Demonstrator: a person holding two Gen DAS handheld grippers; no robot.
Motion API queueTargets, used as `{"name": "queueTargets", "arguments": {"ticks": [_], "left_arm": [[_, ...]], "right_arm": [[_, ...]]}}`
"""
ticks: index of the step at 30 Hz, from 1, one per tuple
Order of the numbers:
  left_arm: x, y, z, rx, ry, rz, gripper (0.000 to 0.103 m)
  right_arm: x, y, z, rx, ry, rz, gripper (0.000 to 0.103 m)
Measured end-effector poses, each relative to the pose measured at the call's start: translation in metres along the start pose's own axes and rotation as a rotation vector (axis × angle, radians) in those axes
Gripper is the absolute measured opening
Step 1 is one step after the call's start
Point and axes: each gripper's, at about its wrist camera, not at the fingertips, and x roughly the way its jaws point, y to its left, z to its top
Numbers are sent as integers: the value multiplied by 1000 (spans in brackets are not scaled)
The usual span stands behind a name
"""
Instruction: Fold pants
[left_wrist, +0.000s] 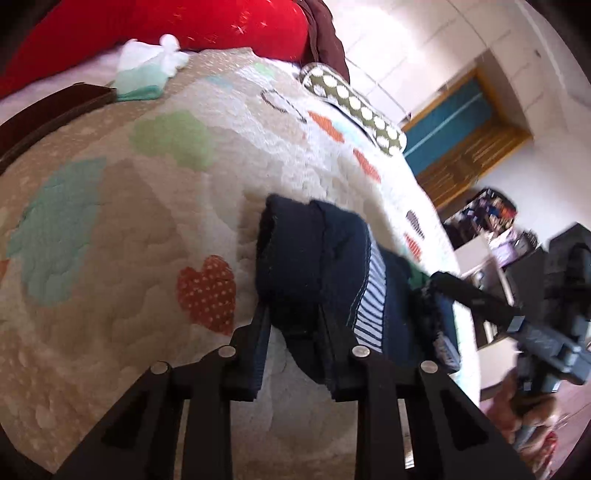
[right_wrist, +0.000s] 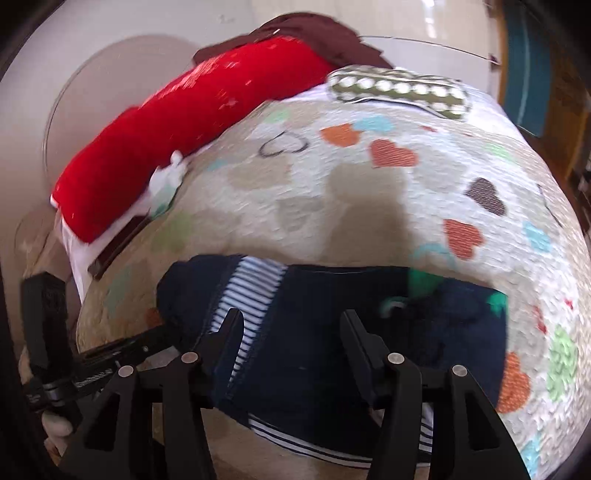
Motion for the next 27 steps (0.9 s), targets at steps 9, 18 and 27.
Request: {"name": "queueTargets", "arguments": {"ticks": [9,18,27], "left_arm": [[-14,25,-6,-165,11,-108,45],[-2,25,-8,-189,35,-166,60],[8,7,-6,-137,19,-130,59]], "right_arm": [[71,76,44,-134,227,63,70],[151,122,55,-261,478,-15,81],[166,138,48,-375,502,-123,49]]}}
